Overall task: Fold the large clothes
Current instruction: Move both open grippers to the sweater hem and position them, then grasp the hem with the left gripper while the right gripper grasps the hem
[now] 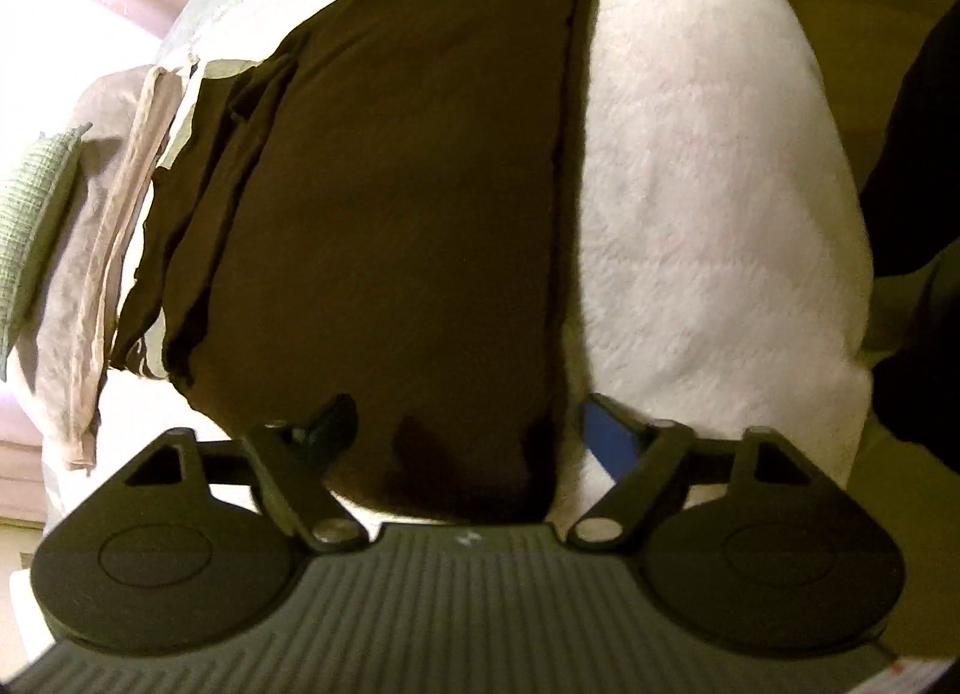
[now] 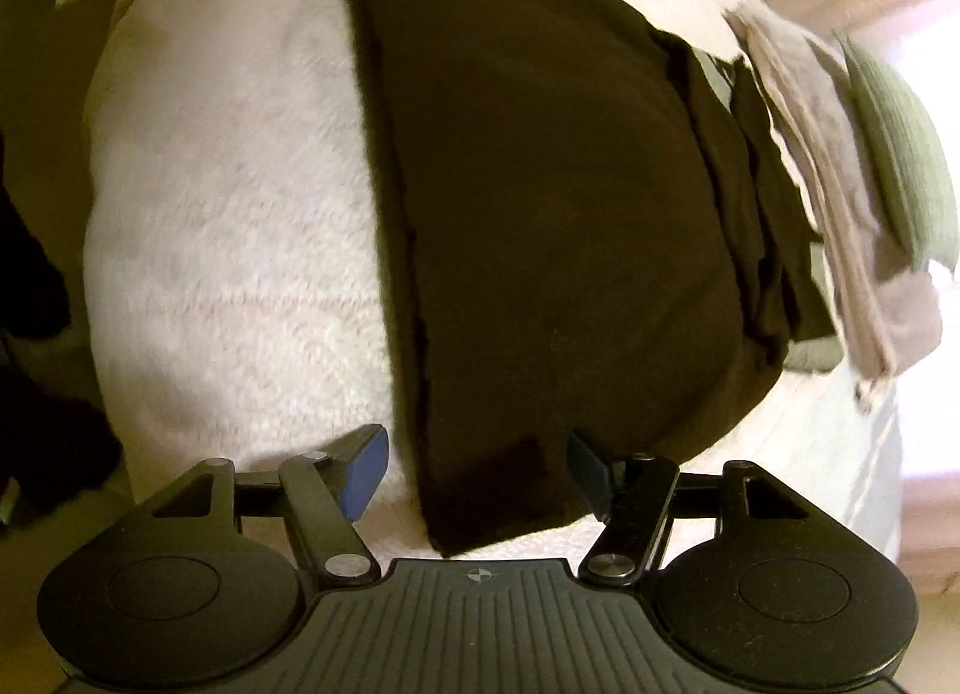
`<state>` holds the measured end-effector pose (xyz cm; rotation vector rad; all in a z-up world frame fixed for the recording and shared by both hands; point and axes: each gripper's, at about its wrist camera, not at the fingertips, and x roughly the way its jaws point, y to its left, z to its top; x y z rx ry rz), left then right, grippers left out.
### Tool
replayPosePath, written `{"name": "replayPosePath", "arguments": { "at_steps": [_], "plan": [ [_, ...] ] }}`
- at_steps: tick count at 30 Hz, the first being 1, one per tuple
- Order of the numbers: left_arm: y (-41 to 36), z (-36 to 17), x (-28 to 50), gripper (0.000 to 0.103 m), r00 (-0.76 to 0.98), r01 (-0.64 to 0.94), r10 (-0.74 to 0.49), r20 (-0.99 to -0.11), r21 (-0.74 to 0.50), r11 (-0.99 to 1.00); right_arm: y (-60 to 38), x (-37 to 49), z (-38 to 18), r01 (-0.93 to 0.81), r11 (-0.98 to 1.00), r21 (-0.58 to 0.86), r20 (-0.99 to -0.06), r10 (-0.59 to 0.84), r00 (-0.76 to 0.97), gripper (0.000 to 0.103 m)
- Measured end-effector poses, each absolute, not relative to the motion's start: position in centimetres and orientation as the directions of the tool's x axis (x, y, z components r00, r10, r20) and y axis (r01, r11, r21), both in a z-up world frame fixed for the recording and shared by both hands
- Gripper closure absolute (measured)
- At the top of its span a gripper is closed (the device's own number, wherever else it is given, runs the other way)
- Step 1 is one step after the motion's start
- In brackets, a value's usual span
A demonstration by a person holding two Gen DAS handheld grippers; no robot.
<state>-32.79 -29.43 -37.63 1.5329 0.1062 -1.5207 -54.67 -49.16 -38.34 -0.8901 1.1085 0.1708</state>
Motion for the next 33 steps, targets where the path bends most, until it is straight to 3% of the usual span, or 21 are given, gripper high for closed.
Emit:
{"name": "replayPosePath", "arguments": {
  "at_steps": [1, 5, 6, 9, 12, 14, 25, 33],
  "plan": [
    [-29.3, -37.7, -32.5, 0.033, 0.225, 0.632, -0.534, -0.815, 0.540, -0.556, -49.4, -54.5, -38.5, -0.538, 0.642, -0.546, -0.825, -0.302, 0.477, 0.041],
    [-28.9, -37.5, -32.1, 0.065, 0.223, 0.630, -0.547, -0.807, 0.548, -0.551, -49.9, -54.6, -38.9, -0.534, 0.621, -0.574, -0.808, -0.320, 0.495, 0.042],
    [-28.8, -37.3, -31.9, 0.076, 0.224, 0.639, -0.548, -0.806, 0.546, -0.542, -50.0, -54.6, -38.8, -0.525, 0.626, -0.577, -0.805, -0.326, 0.496, 0.050],
    [-28.8, -36.4, -31.2, 0.095, 0.229, 0.684, -0.553, -0.801, 0.537, -0.494, -50.3, -54.8, -38.3, -0.511, 0.646, -0.566, -0.812, -0.329, 0.483, 0.071],
    [-29.2, -34.6, -30.1, 0.098, 0.214, 0.752, -0.555, -0.804, 0.499, -0.432, -50.0, -54.9, -37.1, -0.501, 0.650, -0.572, -0.804, -0.324, 0.498, 0.092],
    [-29.5, -33.2, -29.7, 0.099, 0.193, 0.778, -0.560, -0.806, 0.473, -0.413, -50.3, -54.6, -35.7, -0.470, 0.681, -0.561, -0.806, -0.318, 0.499, 0.096],
    [-25.4, -25.4, -30.9, 0.101, 0.096, 0.818, -0.568, -0.818, 0.390, -0.423, -48.4, -56.8, -25.8, -0.465, 0.745, -0.479, -0.847, -0.253, 0.467, 0.100],
    [-18.0, -23.9, -35.3, 0.102, -0.045, 0.876, -0.427, -0.903, 0.170, -0.451, -42.8, -63.5, -24.1, -0.479, 0.832, -0.280, -0.941, -0.139, 0.309, 0.100]
  ]
}}
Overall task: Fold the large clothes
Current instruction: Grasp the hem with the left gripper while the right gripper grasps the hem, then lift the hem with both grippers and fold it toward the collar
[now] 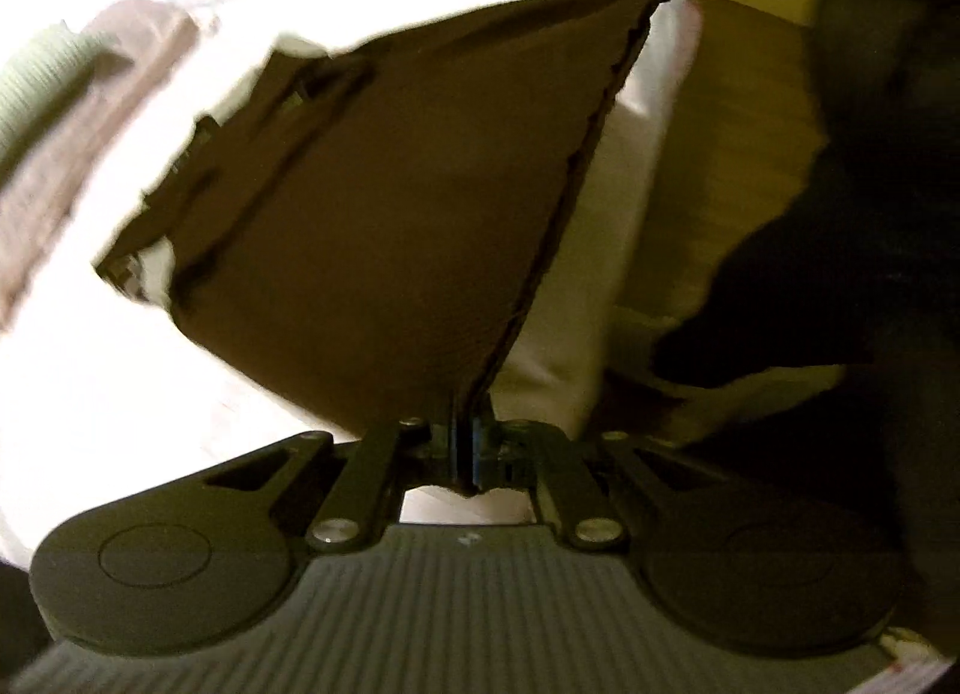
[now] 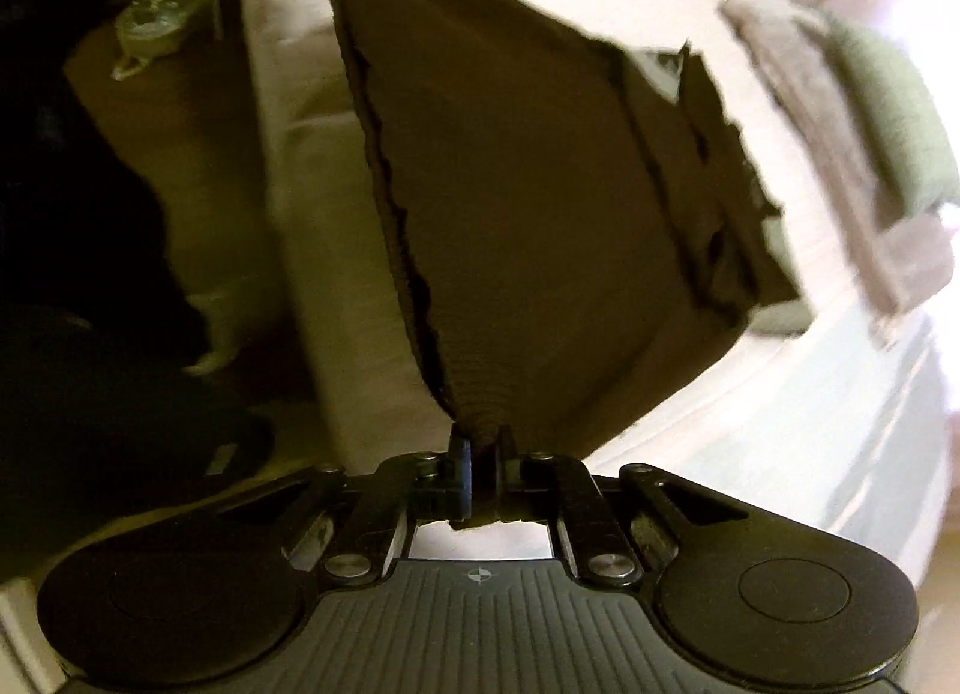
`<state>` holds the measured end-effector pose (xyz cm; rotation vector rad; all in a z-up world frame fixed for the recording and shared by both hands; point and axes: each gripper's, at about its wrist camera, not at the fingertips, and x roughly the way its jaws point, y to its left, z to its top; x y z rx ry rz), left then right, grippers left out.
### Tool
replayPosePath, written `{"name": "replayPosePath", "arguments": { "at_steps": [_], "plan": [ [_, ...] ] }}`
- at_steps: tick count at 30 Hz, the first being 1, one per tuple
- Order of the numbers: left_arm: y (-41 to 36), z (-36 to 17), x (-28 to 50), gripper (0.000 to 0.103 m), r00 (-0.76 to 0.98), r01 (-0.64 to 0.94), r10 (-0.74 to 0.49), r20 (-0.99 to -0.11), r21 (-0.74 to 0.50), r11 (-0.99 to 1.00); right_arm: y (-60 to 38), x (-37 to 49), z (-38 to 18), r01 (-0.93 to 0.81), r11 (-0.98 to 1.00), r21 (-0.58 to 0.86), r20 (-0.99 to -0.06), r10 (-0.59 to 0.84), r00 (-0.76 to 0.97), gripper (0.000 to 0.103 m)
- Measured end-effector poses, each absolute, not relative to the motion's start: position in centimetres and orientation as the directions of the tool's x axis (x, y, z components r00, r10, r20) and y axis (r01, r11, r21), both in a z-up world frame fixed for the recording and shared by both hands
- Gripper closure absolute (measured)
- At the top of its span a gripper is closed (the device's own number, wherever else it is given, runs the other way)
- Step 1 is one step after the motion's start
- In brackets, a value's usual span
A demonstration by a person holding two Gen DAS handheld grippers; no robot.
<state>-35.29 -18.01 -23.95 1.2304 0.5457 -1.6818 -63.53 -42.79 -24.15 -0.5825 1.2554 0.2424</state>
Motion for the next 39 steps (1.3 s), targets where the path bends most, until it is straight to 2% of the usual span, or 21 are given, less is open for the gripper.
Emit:
{"name": "replayPosePath", "arguments": {
  "at_steps": [4, 8, 11, 15, 20, 28, 39],
  "plan": [
    [-15.6, -24.2, -36.9, 0.102, -0.119, 0.898, -0.346, -0.930, 0.048, -0.437, -40.8, -65.3, -24.1, -0.516, 0.840, -0.165, -0.974, -0.059, 0.217, 0.100],
    [-17.6, -22.2, -34.7, 0.102, -0.130, 0.927, -0.365, -0.922, 0.017, -0.374, -42.8, -62.2, -21.4, -0.495, 0.856, -0.148, -0.974, -0.038, 0.225, 0.100],
    [-21.5, -18.9, -31.3, 0.102, -0.139, 0.943, -0.412, -0.901, 0.008, -0.334, -46.1, -58.1, -17.9, -0.497, 0.861, -0.112, -0.973, 0.007, 0.232, 0.100],
    [-28.6, -14.8, -25.9, 0.102, -0.142, 0.956, -0.453, -0.880, -0.003, -0.294, -52.7, -51.9, -13.3, -0.417, 0.896, -0.153, -0.950, -0.017, 0.312, 0.100],
    [-37.7, -12.6, -19.2, 0.102, -0.133, 0.981, -0.472, -0.872, -0.046, -0.190, -60.3, -43.8, -11.3, -0.366, 0.917, -0.161, -0.936, -0.024, 0.350, 0.100],
    [-49.6, -19.7, -12.6, 0.101, -0.100, 0.995, -0.386, -0.917, -0.093, -0.037, -70.2, -33.2, -18.7, -0.342, 0.939, -0.044, -0.960, 0.055, 0.275, 0.100],
    [-57.9, -29.3, -6.3, 0.101, -0.128, 0.988, -0.300, -0.945, -0.149, 0.045, -79.5, -26.6, -25.4, -0.149, 0.985, 0.092, -0.960, 0.127, 0.249, 0.100]
  ]
}}
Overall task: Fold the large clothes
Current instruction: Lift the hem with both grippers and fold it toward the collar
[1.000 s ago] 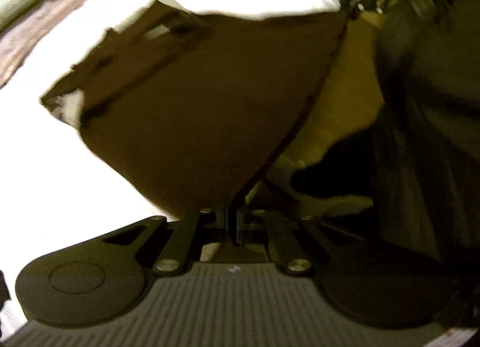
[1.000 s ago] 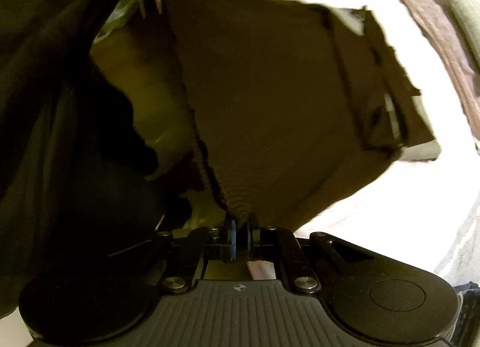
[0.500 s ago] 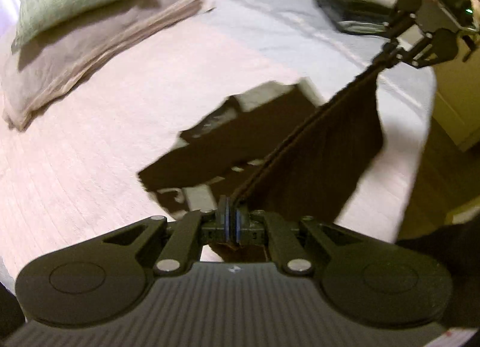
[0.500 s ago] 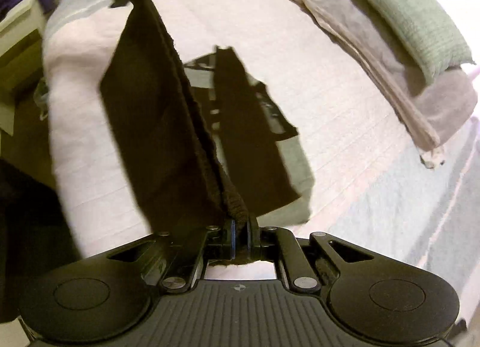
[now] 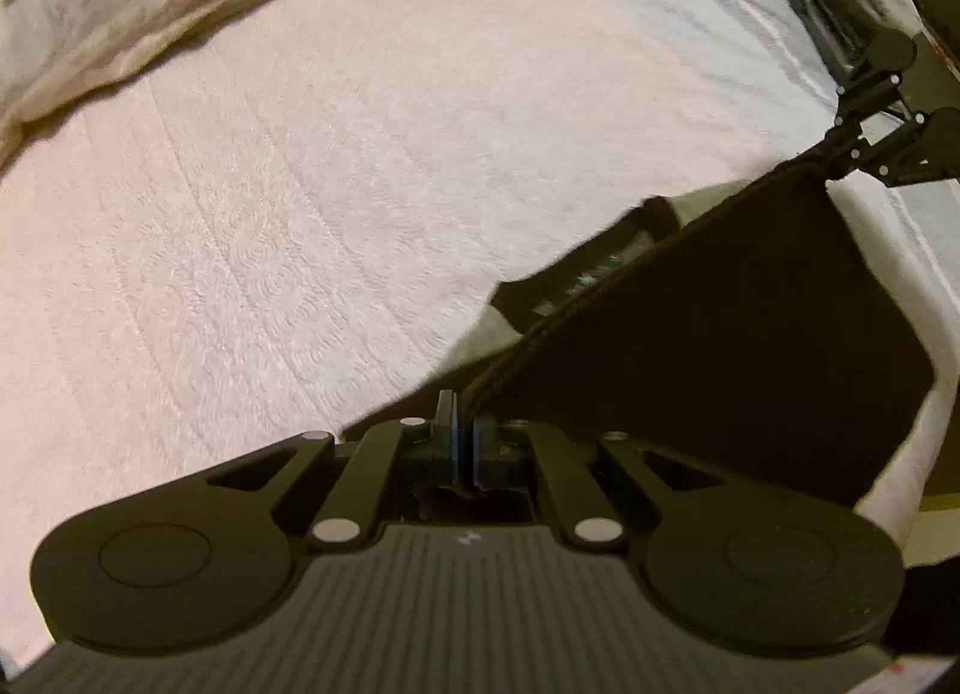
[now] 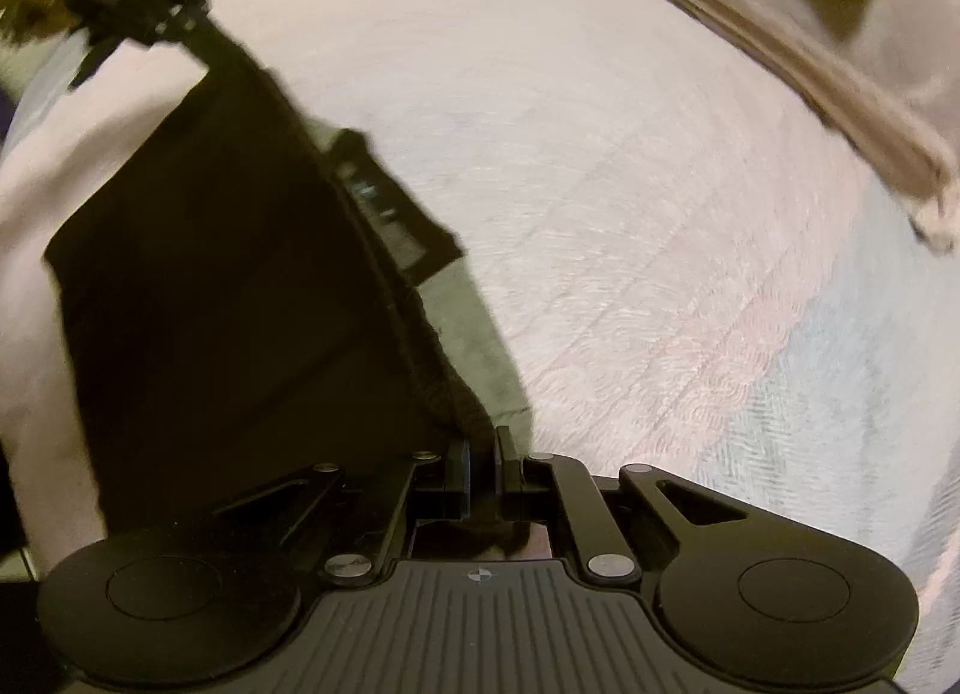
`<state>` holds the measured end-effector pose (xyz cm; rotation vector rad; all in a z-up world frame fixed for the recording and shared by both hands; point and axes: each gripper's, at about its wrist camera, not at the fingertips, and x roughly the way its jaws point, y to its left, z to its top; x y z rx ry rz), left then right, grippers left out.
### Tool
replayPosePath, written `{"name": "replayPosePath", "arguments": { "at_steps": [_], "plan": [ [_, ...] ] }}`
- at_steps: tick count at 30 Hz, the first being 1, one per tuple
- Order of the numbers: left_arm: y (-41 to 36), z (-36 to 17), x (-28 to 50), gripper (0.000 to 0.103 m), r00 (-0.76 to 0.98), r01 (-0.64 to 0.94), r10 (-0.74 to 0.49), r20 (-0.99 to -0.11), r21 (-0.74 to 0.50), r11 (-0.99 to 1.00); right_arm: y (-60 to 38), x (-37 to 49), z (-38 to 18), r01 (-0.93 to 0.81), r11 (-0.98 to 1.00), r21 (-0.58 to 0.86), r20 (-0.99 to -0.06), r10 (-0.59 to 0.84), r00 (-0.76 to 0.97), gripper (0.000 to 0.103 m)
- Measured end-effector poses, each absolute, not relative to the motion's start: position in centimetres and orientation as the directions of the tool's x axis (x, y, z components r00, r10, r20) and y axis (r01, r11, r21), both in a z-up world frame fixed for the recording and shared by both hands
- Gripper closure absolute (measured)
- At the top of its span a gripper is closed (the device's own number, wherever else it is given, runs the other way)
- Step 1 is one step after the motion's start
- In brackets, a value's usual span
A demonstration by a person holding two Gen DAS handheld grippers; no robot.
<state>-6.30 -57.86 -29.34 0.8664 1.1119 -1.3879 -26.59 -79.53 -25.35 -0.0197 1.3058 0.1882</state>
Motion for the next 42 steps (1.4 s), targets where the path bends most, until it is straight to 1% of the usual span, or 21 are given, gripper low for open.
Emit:
{"name": "replayPosePath", "arguments": {
  "at_steps": [5, 7, 8, 9, 10, 11, 14, 15, 16, 19, 23, 25, 27, 31, 33, 35, 37, 40, 42],
  "plan": [
    [-59.1, -34.4, -4.1, 0.100, -0.162, 0.979, -0.275, -0.948, -0.190, 0.079, -80.9, -24.8, -29.5, -0.064, 0.991, 0.118, -0.964, 0.130, 0.234, 0.099],
    [-59.0, -36.1, -3.3, 0.099, -0.182, 0.968, -0.278, -0.943, -0.221, 0.116, -81.3, -24.9, -30.7, -0.018, 0.992, 0.122, -0.961, 0.122, 0.247, 0.094],
    [-58.8, -36.6, -3.0, 0.096, -0.192, 0.963, -0.282, -0.940, -0.236, 0.129, -81.8, -25.0, -30.9, 0.023, 0.992, 0.122, -0.958, 0.111, 0.265, 0.086],
    [-58.6, -36.9, -2.8, 0.091, -0.192, 0.960, -0.294, -0.936, -0.241, 0.141, -82.3, -25.4, -30.9, 0.067, 0.991, 0.117, -0.955, 0.094, 0.282, 0.070],
    [-58.4, -37.0, -2.5, 0.086, -0.186, 0.959, -0.303, -0.935, -0.241, 0.153, -82.9, -25.7, -30.7, 0.116, 0.987, 0.109, -0.951, 0.070, 0.301, 0.062],
    [-58.1, -36.7, -2.2, 0.079, -0.171, 0.958, -0.309, -0.936, -0.232, 0.171, -83.6, -26.2, -30.4, 0.169, 0.980, 0.102, -0.945, 0.043, 0.324, 0.058],
    [-56.9, -35.4, -0.6, 0.079, -0.104, 0.953, -0.329, -0.939, -0.188, 0.235, -84.7, -28.1, -28.1, 0.304, 0.953, 0.014, -0.927, -0.102, 0.361, 0.058],
    [-56.5, -34.8, -0.1, 0.083, -0.078, 0.952, -0.334, -0.939, -0.169, 0.255, -84.6, -28.8, -27.0, 0.325, 0.946, 0.012, -0.916, -0.120, 0.384, 0.058],
    [-56.0, -33.9, 0.2, 0.083, -0.048, 0.953, -0.338, -0.940, -0.144, 0.266, -84.2, -29.6, -25.7, 0.340, 0.940, 0.028, -0.904, -0.122, 0.410, 0.058],
    [-54.5, -30.8, -0.3, 0.083, -0.015, 0.958, -0.371, -0.929, -0.119, 0.261, -81.1, -32.5, -22.1, 0.324, 0.938, 0.123, -0.859, -0.062, 0.508, 0.058],
    [-52.5, -28.1, -4.9, 0.083, -0.064, 0.971, -0.398, -0.915, -0.149, 0.185, -74.5, -36.9, -20.8, 0.245, 0.925, 0.292, -0.822, 0.111, 0.559, 0.058],
    [-51.8, -28.5, -7.7, 0.083, -0.114, 0.973, -0.384, -0.916, -0.181, 0.144, -71.8, -38.8, -21.3, 0.204, 0.920, 0.334, -0.826, 0.182, 0.534, 0.058],
    [-51.0, -30.3, -10.4, 0.083, -0.141, 0.975, -0.346, -0.927, -0.190, 0.113, -70.6, -40.8, -22.8, 0.192, 0.910, 0.368, -0.834, 0.232, 0.502, 0.058],
    [-50.0, -35.2, -12.8, 0.083, -0.116, 0.982, -0.270, -0.956, -0.151, 0.111, -71.6, -44.3, -25.5, 0.282, 0.903, 0.324, -0.870, 0.167, 0.464, 0.058],
    [-49.6, -36.2, -12.6, 0.084, -0.120, 0.980, -0.284, -0.951, -0.160, 0.122, -73.1, -45.7, -26.5, 0.333, 0.882, 0.333, -0.870, 0.152, 0.469, 0.058],
    [-49.4, -36.5, -12.1, 0.086, -0.132, 0.974, -0.292, -0.947, -0.178, 0.138, -73.5, -46.3, -26.9, 0.375, 0.880, 0.293, -0.892, 0.110, 0.439, 0.058],
    [-49.3, -35.8, -11.5, 0.087, -0.141, 0.975, -0.297, -0.944, -0.185, 0.127, -73.2, -46.9, -25.7, 0.388, 0.882, 0.269, -0.890, 0.072, 0.451, 0.058],
    [-48.6, -34.1, -10.6, 0.087, -0.133, 0.984, -0.309, -0.942, -0.162, 0.070, -71.1, -46.2, -22.6, 0.387, 0.908, 0.163, -0.891, -0.033, 0.453, 0.058],
    [-48.0, -32.7, -9.6, 0.086, -0.134, 0.989, -0.324, -0.936, -0.148, 0.021, -68.1, -45.5, -20.5, 0.365, 0.928, 0.076, -0.882, -0.108, 0.459, 0.058]
  ]
}}
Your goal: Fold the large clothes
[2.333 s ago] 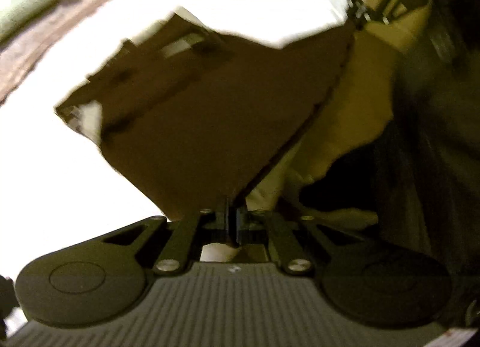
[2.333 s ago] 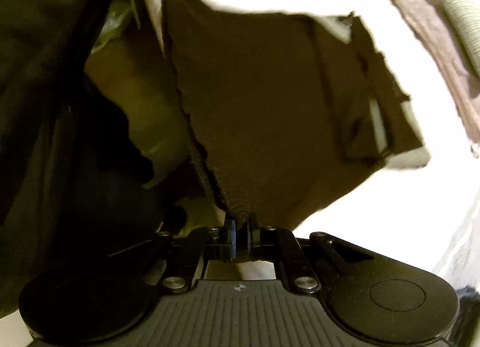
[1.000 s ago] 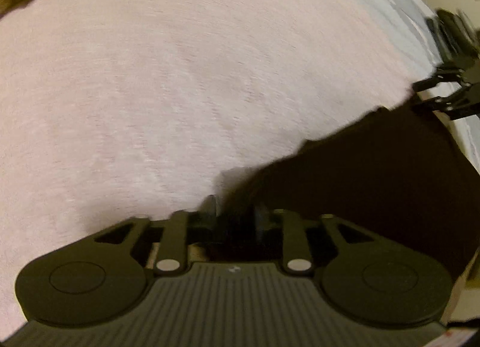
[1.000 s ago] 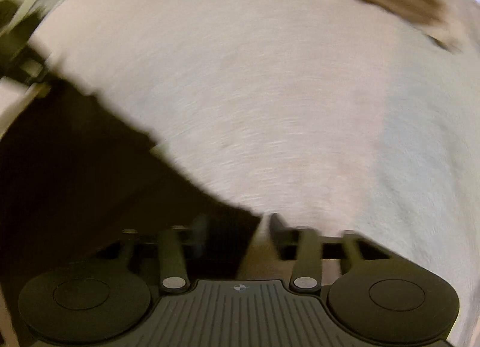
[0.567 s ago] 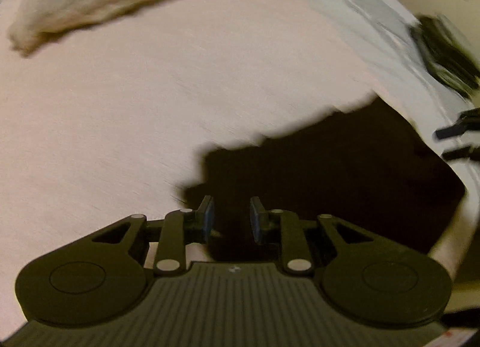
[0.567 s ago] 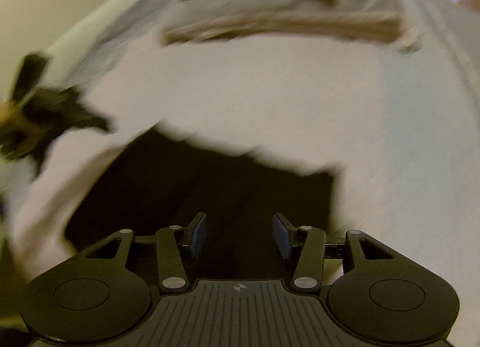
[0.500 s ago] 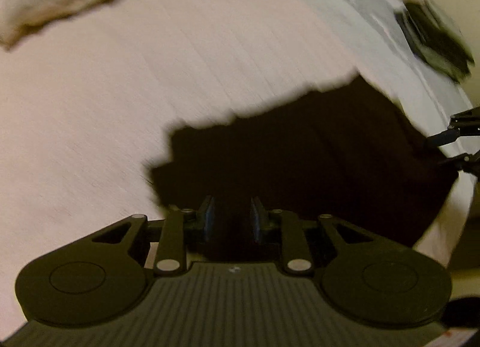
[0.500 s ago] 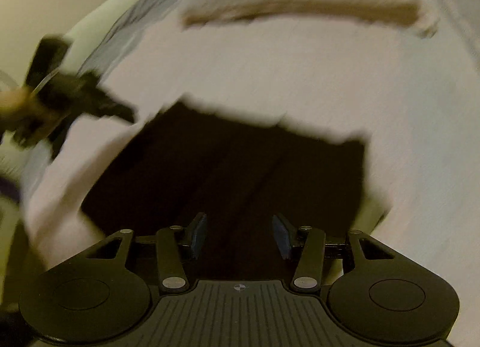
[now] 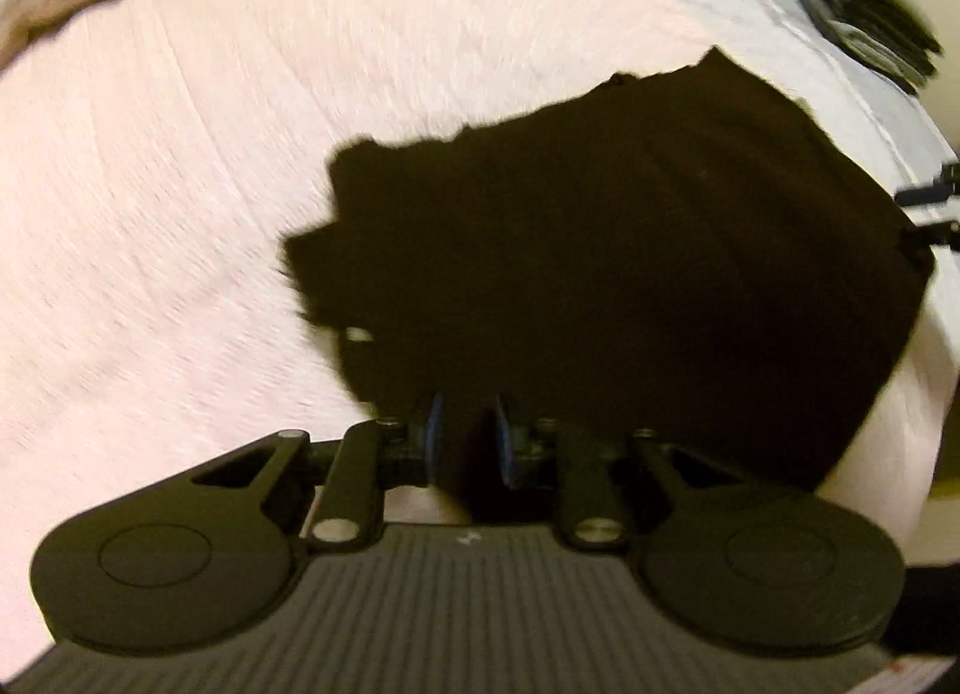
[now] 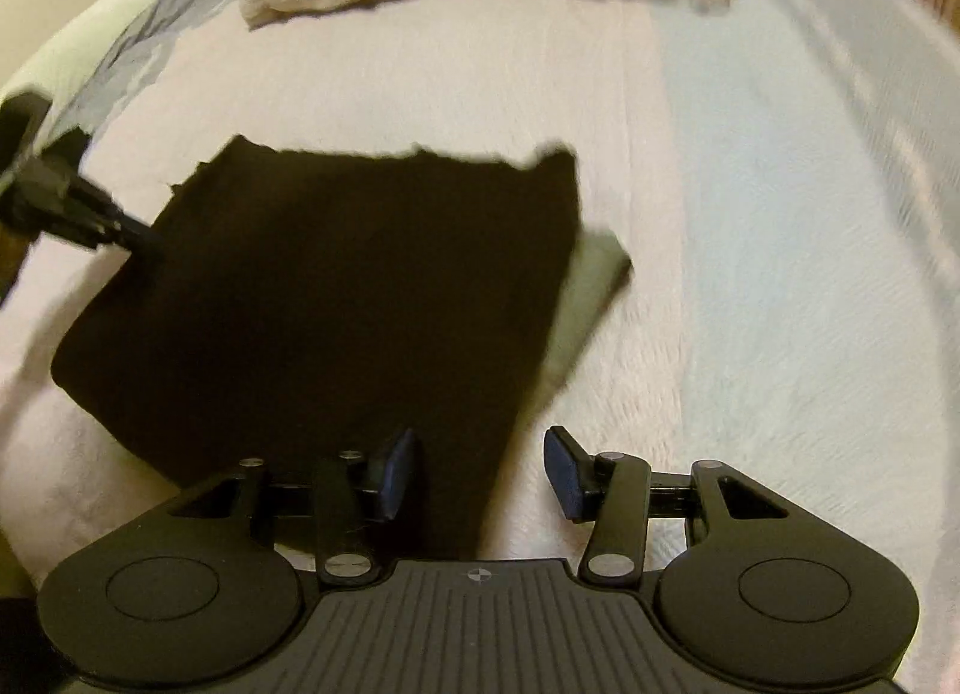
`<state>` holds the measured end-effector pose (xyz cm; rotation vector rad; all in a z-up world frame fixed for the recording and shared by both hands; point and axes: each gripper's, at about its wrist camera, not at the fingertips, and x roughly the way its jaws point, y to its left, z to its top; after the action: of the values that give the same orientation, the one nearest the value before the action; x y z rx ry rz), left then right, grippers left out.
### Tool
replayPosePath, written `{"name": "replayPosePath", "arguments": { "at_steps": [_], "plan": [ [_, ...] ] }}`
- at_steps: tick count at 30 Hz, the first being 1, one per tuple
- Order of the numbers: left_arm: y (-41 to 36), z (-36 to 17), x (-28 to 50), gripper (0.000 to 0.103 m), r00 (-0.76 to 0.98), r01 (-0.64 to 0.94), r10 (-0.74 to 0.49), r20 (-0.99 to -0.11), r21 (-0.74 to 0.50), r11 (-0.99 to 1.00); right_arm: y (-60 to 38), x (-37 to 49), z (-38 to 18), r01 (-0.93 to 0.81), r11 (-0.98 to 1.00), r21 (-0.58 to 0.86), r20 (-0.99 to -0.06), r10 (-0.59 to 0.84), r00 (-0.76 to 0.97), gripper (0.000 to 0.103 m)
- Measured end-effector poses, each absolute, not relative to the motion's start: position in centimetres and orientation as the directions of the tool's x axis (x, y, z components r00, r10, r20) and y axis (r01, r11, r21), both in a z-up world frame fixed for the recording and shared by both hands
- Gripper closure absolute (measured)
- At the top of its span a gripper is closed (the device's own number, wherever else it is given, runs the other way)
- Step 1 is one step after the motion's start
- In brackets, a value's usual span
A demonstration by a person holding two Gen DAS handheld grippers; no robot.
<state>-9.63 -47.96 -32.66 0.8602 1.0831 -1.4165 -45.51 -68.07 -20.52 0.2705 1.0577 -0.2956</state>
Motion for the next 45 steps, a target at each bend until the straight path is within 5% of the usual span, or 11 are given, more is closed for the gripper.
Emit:
{"name": "replayPosePath", "arguments": {
  "at_steps": [7, 19, 20, 22, 24, 30, 33, 35, 37, 39, 45],
  "plan": [
    [-45.7, -29.8, -5.4, 0.079, -0.172, 0.960, -0.406, -0.898, -0.061, -0.274, -51.9, -39.1, -18.9, 0.262, 0.962, -0.075, -0.838, -0.203, 0.506, 0.044],
    [-41.7, -35.1, -5.7, 0.018, -0.230, 0.511, -0.462, -0.857, 0.297, -0.807, -34.4, -29.8, -32.0, -0.281, 0.830, -0.482, -0.822, -0.318, 0.472, 0.041],
    [-41.4, -35.7, -5.7, 0.017, -0.229, 0.467, -0.476, -0.849, 0.333, -0.819, -34.5, -29.8, -32.5, -0.283, 0.819, -0.499, -0.812, -0.328, 0.483, 0.042],
    [-41.2, -36.8, -5.7, 0.016, -0.239, 0.371, -0.479, -0.845, 0.376, -0.849, -35.2, -29.6, -32.4, -0.232, 0.846, -0.480, -0.811, -0.328, 0.484, 0.080],
    [-41.2, -37.4, -5.9, 0.016, -0.256, 0.288, -0.497, -0.829, 0.425, -0.858, -36.2, -29.6, -31.3, -0.158, 0.880, -0.449, -0.808, -0.324, 0.492, 0.093],
    [-42.3, -39.2, -7.1, 0.016, -0.325, 0.042, -0.561, -0.761, 0.581, -0.813, -38.2, -29.8, -25.3, 0.052, 0.935, -0.352, -0.787, -0.325, 0.525, 0.096],
    [-42.9, -39.8, -7.6, 0.016, -0.355, -0.061, -0.544, -0.761, 0.599, -0.798, -38.8, -30.5, -23.4, 0.106, 0.939, -0.328, -0.780, -0.333, 0.529, 0.096],
    [-43.3, -40.0, -7.8, 0.033, -0.357, -0.098, -0.529, -0.769, 0.595, -0.798, -39.2, -30.5, -22.6, 0.130, 0.941, -0.313, -0.780, -0.332, 0.530, 0.096],
    [-44.2, -39.8, -8.2, 0.073, -0.324, -0.126, -0.532, -0.782, 0.593, -0.795, -39.2, -30.9, -21.9, 0.151, 0.944, -0.294, -0.783, -0.328, 0.529, 0.096],
    [-44.7, -38.8, -8.3, 0.083, -0.321, -0.145, -0.521, -0.791, 0.585, -0.798, -39.7, -31.2, -20.5, 0.174, 0.948, -0.267, -0.784, -0.318, 0.533, 0.096],
    [-48.7, -31.9, -10.3, 0.087, -0.299, -0.105, -0.495, -0.816, 0.544, -0.832, -43.0, -33.2, -16.0, 0.359, 0.927, -0.110, -0.760, -0.311, 0.571, 0.096]
  ]
}}
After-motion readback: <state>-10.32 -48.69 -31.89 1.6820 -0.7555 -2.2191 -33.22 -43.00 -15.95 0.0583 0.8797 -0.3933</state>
